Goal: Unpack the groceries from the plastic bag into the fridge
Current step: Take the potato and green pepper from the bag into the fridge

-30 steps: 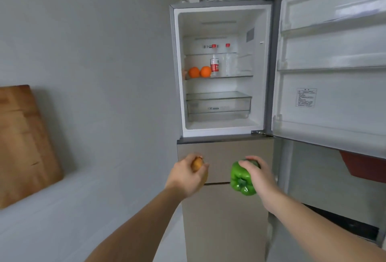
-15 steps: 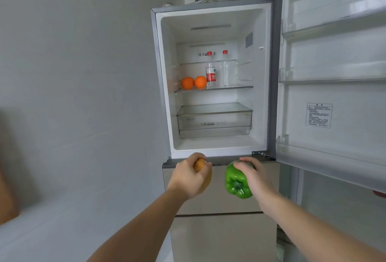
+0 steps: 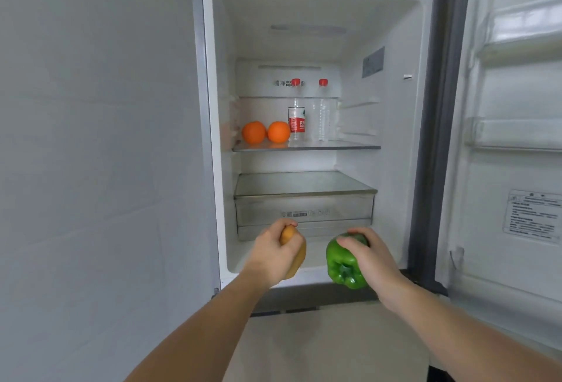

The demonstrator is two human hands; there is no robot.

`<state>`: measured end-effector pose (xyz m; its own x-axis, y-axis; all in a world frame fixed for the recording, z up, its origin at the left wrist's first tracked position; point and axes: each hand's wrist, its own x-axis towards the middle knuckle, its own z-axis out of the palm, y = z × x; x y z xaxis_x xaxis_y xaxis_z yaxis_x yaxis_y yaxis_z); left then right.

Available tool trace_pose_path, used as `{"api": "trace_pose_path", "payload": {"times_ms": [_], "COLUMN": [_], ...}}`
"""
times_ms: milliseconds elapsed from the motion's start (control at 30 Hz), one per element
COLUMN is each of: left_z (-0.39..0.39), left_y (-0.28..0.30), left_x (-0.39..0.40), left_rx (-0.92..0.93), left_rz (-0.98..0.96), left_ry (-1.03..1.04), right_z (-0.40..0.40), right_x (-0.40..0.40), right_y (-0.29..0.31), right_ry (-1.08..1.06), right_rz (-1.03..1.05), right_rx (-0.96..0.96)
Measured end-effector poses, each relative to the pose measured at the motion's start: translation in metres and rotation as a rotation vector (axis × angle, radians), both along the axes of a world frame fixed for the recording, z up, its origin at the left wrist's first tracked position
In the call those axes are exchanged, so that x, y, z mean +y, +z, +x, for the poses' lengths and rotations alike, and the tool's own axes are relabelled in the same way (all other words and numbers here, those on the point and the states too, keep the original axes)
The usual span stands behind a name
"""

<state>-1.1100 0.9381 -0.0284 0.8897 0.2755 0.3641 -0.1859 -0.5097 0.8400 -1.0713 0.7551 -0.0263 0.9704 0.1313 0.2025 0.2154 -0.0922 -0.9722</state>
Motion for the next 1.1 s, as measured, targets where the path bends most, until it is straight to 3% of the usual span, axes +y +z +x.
{"api": "trace_pose_path", "payload": {"times_ms": [67,300,633,800,1000,1100], "left_z": [0.022,0.097,0.188,0.218,0.25,0.263], "left_y": [0.0,0.012,0.055,0.058,0.062,0.063], "left_x": [0.005,0.03,0.054,0.066,0.088,0.098], "left_rx": [0.036,0.048,-0.026,-0.018,0.023,0.048], "left_rz": [-0.054,0.035,0.147,0.312,0.31,0.35], "left_ry": [-0.054,-0.129,0.175,0.278,0.338,0.39], "right_z": [0.025,0.118,0.229,0.262,0.293,0.308], "right_x": [0.011,0.046,0.079,0.089,0.098,0.107], "right_y": [0.003,0.013,0.055,0.062,0.077,0.078], "right_ry": [-0.015,-0.01,0.152,0.269,0.296,0.247], "right_rz": [0.002,0.04,0.126,0.003,-0.04,-0.185], "right_rx": [0.001,-0.017,-0.062,-0.056,-0.047,-0.091]}}
